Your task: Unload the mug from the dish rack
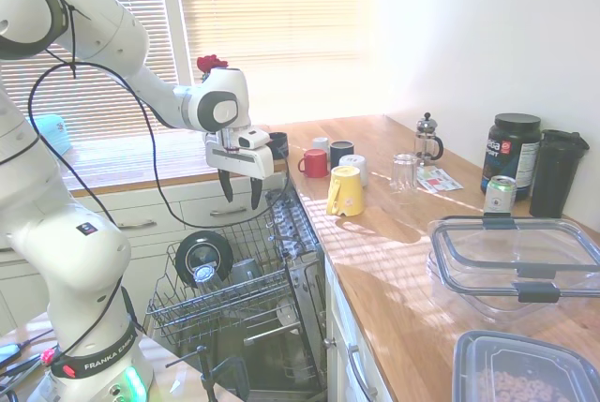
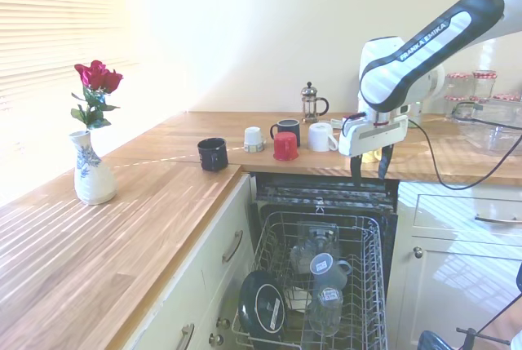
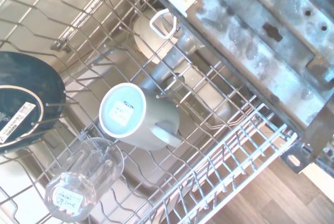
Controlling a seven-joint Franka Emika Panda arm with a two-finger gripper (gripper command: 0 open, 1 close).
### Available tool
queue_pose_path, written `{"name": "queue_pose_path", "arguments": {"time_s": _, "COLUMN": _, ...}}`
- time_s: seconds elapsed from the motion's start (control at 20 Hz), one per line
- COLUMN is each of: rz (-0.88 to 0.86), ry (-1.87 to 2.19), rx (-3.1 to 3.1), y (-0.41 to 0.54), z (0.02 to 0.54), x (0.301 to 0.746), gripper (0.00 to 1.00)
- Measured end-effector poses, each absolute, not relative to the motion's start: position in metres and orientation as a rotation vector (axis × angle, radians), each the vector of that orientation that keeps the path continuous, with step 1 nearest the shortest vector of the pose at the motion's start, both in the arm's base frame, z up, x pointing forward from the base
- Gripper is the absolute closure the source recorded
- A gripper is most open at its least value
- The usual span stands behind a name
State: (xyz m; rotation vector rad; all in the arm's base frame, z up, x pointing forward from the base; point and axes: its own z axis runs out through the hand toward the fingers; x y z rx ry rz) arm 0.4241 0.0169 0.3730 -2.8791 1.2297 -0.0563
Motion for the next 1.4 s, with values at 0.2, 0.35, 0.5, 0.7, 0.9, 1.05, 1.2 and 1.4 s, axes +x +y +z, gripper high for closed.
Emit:
{"name": "queue_pose_path", "arguments": {"time_s": 0.2, "rz": -0.036, "ry": 1.207, "rx": -2.898, "y": 0.024, "z": 0.363, "x": 0.42, "gripper": 0.0}}
{"name": "queue_pose_path", "arguments": {"time_s": 0.35, "rz": -0.016, "ry": 1.142, "rx": -2.948, "y": 0.046, "z": 0.332, "x": 0.401, "gripper": 0.0}}
{"name": "queue_pose_path", "arguments": {"time_s": 0.5, "rz": -0.003, "ry": 1.051, "rx": -3.009, "y": 0.063, "z": 0.3, "x": 0.385, "gripper": 0.0}}
{"name": "queue_pose_path", "arguments": {"time_s": 0.7, "rz": -0.009, "ry": 0.864, "rx": -3.115, "y": 0.082, "z": 0.262, "x": 0.385, "gripper": 0.0}}
{"name": "queue_pose_path", "arguments": {"time_s": 0.9, "rz": 0.004, "ry": 0.703, "rx": -3.229, "y": 0.104, "z": 0.231, "x": 0.402, "gripper": 0.0}}
{"name": "queue_pose_path", "arguments": {"time_s": 1.05, "rz": 0.022, "ry": 0.615, "rx": -3.313, "y": 0.114, "z": 0.212, "x": 0.426, "gripper": 0.0}}
{"name": "queue_pose_path", "arguments": {"time_s": 1.2, "rz": 0.069, "ry": 0.554, "rx": -3.368, "y": 0.125, "z": 0.191, "x": 0.448, "gripper": 0.0}}
{"name": "queue_pose_path", "arguments": {"time_s": 1.4, "rz": 0.142, "ry": 0.471, "rx": -3.432, "y": 0.133, "z": 0.156, "x": 0.469, "gripper": 0.0}}
